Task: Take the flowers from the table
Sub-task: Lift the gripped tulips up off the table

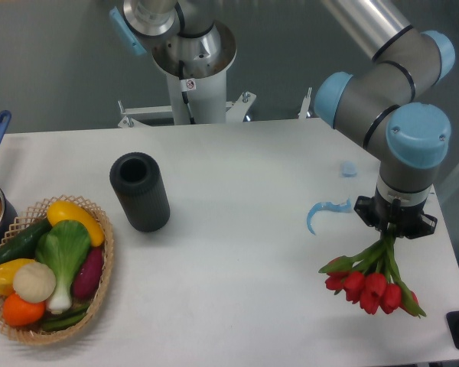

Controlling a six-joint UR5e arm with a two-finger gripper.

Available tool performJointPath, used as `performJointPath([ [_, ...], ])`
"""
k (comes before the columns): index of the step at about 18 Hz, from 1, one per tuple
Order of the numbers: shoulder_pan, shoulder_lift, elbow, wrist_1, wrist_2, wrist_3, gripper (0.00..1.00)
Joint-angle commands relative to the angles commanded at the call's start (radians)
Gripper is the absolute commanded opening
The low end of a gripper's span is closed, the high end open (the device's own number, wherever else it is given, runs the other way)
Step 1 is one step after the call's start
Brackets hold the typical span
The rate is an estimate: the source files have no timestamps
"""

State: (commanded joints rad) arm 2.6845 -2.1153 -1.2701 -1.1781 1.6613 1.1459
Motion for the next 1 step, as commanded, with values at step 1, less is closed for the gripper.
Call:
performJointPath([
  [1, 0.0, 0.0, -0.002, 0.002, 0.002, 0.0, 0.03],
])
